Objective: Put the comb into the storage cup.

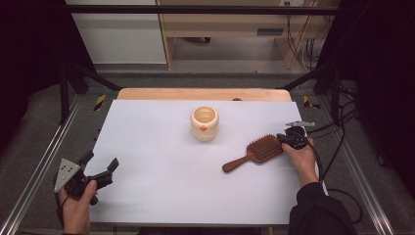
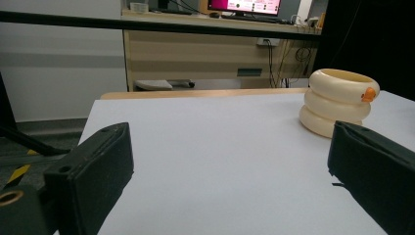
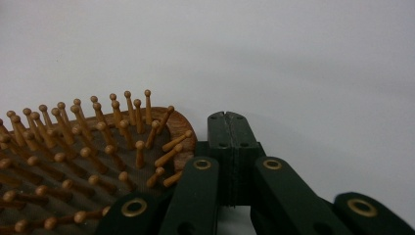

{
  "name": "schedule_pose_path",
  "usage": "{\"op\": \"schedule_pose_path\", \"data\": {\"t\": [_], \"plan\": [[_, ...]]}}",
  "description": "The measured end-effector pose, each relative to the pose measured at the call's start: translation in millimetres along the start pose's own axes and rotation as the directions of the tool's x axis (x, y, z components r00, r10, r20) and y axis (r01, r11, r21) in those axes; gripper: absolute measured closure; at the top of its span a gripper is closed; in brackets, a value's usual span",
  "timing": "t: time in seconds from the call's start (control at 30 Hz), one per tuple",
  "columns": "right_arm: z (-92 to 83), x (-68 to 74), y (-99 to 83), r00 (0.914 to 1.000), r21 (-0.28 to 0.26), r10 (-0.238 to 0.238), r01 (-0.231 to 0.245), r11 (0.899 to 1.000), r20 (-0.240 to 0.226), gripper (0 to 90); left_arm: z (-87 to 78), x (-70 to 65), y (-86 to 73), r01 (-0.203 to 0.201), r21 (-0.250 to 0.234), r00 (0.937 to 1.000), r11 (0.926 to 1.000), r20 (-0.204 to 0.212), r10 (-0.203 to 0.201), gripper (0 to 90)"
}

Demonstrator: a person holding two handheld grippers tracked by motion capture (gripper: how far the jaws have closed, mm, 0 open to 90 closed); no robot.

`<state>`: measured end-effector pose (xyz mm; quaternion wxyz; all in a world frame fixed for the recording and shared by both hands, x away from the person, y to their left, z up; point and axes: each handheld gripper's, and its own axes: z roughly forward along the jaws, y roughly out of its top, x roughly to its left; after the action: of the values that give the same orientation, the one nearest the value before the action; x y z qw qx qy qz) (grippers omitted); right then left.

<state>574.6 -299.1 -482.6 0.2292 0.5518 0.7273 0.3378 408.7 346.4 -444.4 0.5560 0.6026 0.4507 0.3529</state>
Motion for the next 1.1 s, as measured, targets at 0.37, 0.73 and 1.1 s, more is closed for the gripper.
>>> {"op": "schedule_pose_path", "data": {"t": [0.37, 0.73, 1.1], "plan": [[-3.2, 8.7, -3.1, 0.999, 0.003, -0.022, 0.022, 1.0, -0.038, 90.0, 0.4, -1.4, 0.4, -0.007, 0.002, 1.0, 1.0, 0.005, 0.007, 3.3], [-5.6, 35.8, -6.7, 0.9944, 0.003, -0.066, 0.066, 0.998, -0.083, 90.0, 0.3, -2.6, 0.7, -0.012, 0.003, 0.9999, 0.9999, 0.008, 0.012, 3.3], [-5.2, 65.6, -6.5, 0.9895, 0.015, -0.096, 0.098, 0.995, -0.109, 90.0, 0.6, -3.3, 0.7, -0.013, 0.006, 0.9998, 0.9999, 0.014, 0.013, 3.4]]}}
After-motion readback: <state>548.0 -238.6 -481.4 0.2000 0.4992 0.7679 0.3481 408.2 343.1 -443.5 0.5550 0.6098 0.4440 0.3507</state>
